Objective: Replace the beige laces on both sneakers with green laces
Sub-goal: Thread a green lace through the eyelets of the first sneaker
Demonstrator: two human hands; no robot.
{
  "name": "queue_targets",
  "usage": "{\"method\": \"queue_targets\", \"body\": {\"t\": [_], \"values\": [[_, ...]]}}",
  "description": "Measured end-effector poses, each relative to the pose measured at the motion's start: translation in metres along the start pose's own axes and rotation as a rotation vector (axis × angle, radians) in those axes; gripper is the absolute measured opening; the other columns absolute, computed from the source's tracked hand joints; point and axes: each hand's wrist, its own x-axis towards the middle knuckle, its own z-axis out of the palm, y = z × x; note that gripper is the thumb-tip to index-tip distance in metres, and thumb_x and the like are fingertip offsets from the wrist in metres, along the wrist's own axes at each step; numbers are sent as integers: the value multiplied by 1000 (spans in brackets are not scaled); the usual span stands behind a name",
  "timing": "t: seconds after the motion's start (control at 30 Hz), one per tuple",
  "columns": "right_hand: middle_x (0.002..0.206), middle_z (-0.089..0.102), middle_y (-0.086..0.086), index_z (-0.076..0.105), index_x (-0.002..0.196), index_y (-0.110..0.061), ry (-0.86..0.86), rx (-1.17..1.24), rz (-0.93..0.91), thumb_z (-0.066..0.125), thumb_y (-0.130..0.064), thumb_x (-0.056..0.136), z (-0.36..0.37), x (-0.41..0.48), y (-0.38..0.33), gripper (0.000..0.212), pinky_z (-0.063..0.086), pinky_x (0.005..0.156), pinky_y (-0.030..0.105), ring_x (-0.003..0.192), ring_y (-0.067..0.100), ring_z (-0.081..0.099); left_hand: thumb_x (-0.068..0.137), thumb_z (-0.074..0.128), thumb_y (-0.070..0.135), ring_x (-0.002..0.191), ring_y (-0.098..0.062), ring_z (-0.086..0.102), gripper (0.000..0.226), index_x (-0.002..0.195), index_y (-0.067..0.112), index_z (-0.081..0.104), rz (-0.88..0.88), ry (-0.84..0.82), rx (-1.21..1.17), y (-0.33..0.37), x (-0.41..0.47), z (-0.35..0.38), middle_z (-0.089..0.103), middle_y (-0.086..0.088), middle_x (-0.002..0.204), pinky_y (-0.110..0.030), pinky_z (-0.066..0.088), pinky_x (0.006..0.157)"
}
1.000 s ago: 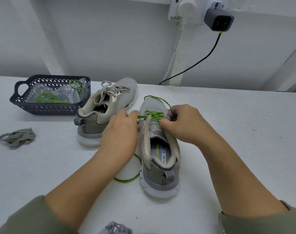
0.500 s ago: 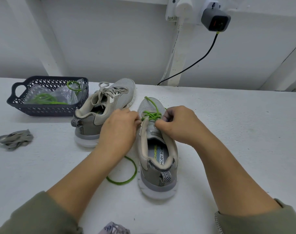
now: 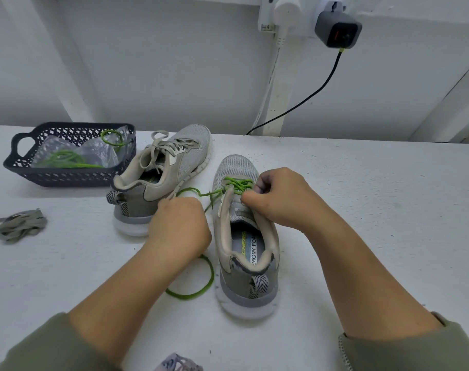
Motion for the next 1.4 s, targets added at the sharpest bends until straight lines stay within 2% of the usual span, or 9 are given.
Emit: {"method": "queue_targets", "body": {"t": [0.13,0.3,0.5,0.63,0.8,0.97,1.1,1.23,1.4], "values": [[60,51,-6,55,66,-18,13,-6,-7,65,-34,74,0,0,0,20,39,52,23,56,11,44,90,61,19,96,-29,53,11,96,12,66,250,331,-273,8,6,-6,60,-7,95,-35,37,70],[60,51,-6,56,67,-17,23,1,5,65,-33,74,0,-1,0,20,39,52,23,56,11,43,86,57,11,95,-24,52,15,78,12,44,-16,-46,14,-1,2,-4,58,-10,104,-28,38,69],[61,51,-5,61,75,-6,38,21,5,65,-32,74,1,-3,1,26,38,53,24,57,11,43,92,58,15,90,-26,54,8,97,15,64,282,293,-300,4,9,-6,60,-6,96,-37,40,68],[63,54,-4,60,73,-7,44,30,9,65,-31,74,0,-3,1,24,39,52,23,57,11,44,87,51,6,88,-25,52,6,85,11,51,-30,-105,14,-2,3,-7,59,-9,109,-31,42,71],[61,51,-5,59,71,-11,41,37,12,65,-31,74,1,-5,1,21,38,51,23,57,11,43,91,57,17,99,-28,55,12,101,13,63,208,214,-237,9,12,-9,58,-8,104,-34,38,70],[60,49,-5,58,70,-10,48,37,12,66,-31,74,1,-4,2,22,37,51,23,56,11,41,93,56,14,95,-26,58,2,91,13,56,-5,-49,-11,-4,7,-3,60,-9,107,-28,37,68],[58,46,-6,55,67,-14,38,30,6,65,-31,75,1,-5,2,21,36,50,22,55,11,40,92,58,16,92,-27,58,8,96,15,64,180,197,-169,5,11,-5,62,-7,97,-33,42,68],[61,46,-3,56,72,-4,55,52,23,65,-31,73,2,-4,5,27,36,52,24,57,12,39,94,56,20,92,-25,58,13,99,14,66,22,-59,8,-4,14,-3,53,-2,86,-29,37,67],[61,46,-3,54,68,-13,43,62,18,64,-32,73,2,-3,5,22,37,53,25,57,13,39,84,49,-5,108,-27,51,41,121,13,49,172,122,-168,2,24,-11,51,-7,119,-32,40,77]]}}
